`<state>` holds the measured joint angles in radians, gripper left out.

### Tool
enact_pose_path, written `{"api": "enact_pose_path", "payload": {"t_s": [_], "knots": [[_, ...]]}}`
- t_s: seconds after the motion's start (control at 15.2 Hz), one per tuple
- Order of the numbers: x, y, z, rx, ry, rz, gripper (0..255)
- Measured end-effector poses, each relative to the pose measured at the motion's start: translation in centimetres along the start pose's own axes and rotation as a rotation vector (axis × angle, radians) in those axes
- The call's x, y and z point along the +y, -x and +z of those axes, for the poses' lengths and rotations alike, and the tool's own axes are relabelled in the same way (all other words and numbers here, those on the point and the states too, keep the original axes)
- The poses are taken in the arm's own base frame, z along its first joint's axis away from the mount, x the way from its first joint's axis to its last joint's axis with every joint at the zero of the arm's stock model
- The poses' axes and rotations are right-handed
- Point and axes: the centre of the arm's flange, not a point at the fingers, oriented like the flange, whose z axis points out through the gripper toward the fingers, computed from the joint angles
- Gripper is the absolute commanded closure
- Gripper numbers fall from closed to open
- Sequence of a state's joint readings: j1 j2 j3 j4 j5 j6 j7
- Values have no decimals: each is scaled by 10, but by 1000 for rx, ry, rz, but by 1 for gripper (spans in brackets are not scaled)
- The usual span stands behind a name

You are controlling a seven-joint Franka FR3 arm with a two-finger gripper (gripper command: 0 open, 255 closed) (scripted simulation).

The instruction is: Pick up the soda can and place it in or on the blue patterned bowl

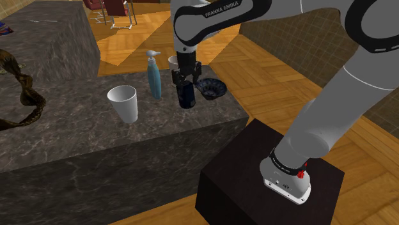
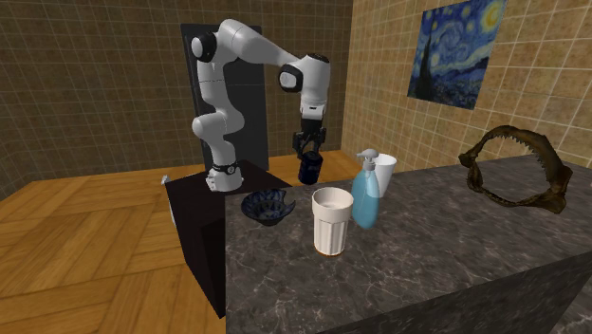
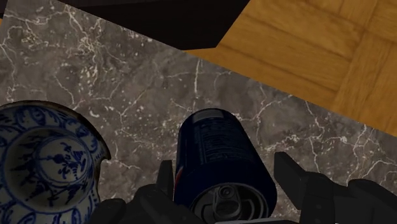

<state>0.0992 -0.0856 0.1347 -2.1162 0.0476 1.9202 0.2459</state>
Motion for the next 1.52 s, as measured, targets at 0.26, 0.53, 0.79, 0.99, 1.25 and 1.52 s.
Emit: {"api": "enact_pose_path", "payload": {"t_s": [0.26,0.53,0.79,0.99,1.25,1.52], "knots": [[-1,3,-20,0,0,0,255],[-1,5,-41,0,0,0,255],[0,7,-62,0,0,0,255],[16,7,-73,0,0,0,255],[64,8,-82,0,0,1,255],[115,6,-98,0,0,2,255]]}}
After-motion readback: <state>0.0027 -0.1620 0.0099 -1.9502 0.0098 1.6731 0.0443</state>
